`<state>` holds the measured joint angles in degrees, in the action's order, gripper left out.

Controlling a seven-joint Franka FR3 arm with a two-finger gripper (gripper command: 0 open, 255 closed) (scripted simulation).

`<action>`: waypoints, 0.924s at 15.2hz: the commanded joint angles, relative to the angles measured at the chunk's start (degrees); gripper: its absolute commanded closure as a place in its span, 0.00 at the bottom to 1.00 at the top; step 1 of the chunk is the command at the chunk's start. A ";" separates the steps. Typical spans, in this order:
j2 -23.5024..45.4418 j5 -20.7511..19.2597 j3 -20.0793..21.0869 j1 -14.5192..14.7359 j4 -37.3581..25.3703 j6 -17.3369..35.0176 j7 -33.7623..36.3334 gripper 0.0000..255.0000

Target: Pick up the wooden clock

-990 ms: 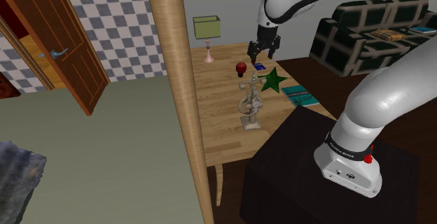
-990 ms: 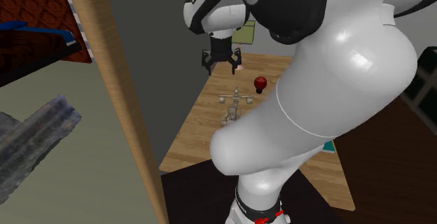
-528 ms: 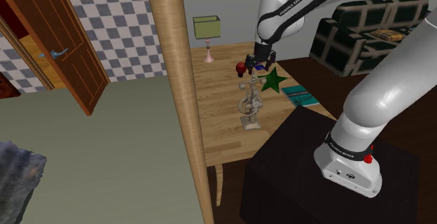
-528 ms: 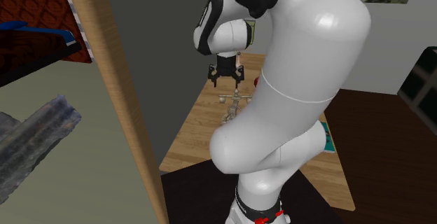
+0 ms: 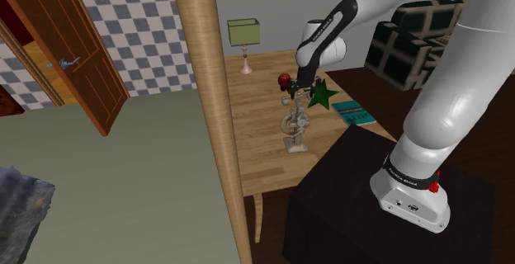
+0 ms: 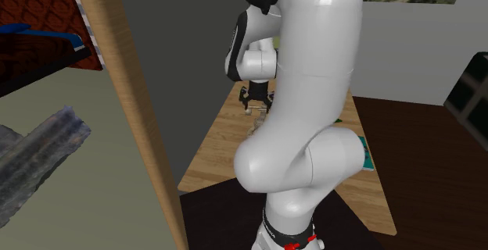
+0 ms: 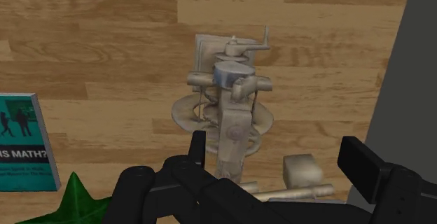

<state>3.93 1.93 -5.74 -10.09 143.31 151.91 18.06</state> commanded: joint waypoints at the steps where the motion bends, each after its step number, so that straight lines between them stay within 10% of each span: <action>1: 4.64 2.31 -0.28 -0.79 -1.50 3.08 -0.85 0.00; 13: 16.78 7.80 1.88 -3.40 -4.75 11.75 -3.73 0.00; 14: 16.86 7.85 1.91 -3.49 -4.75 11.83 -3.85 1.00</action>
<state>20.57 9.71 -3.89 -13.52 138.65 163.59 14.29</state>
